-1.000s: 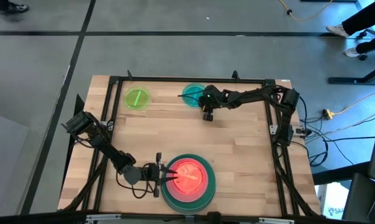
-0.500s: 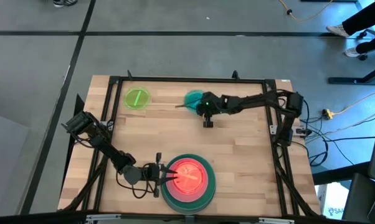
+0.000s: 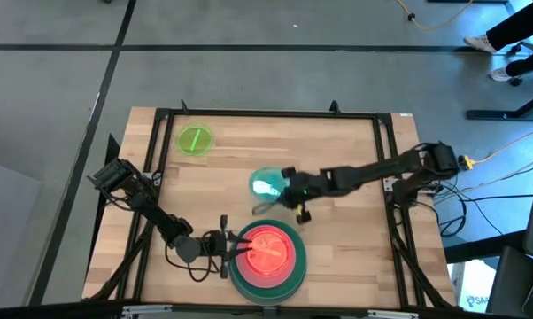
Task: Stack plastic plates
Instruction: Stack the light blue plate on top of the light orange plate
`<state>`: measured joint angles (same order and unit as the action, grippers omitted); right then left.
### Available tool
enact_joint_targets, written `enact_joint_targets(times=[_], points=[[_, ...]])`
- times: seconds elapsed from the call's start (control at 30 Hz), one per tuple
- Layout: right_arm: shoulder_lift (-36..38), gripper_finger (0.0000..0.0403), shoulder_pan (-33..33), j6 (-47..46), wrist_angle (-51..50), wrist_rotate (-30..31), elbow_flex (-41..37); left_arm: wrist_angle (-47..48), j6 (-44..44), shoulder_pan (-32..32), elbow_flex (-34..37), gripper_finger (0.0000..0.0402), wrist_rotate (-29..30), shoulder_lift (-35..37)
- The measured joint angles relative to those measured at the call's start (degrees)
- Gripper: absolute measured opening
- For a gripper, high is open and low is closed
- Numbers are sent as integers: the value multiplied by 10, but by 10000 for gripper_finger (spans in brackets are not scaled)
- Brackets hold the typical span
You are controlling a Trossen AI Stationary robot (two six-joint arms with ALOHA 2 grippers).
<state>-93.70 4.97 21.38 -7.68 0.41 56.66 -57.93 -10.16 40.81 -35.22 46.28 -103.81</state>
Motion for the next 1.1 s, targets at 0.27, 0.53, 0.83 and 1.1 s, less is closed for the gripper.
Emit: enact_joint_targets(times=[0.27,0.53,0.83,1.1], points=[[10,2,124,-32,7,25,0,-66,53,25,0,80,45,0],[8,2,227,-61,92,41,0,-134,135,58,0,80,129,0],[-62,3,271,-79,210,19,1,-138,135,56,0,80,129,0],[-89,4,269,-125,211,20,0,-138,134,56,0,80,127,0]])
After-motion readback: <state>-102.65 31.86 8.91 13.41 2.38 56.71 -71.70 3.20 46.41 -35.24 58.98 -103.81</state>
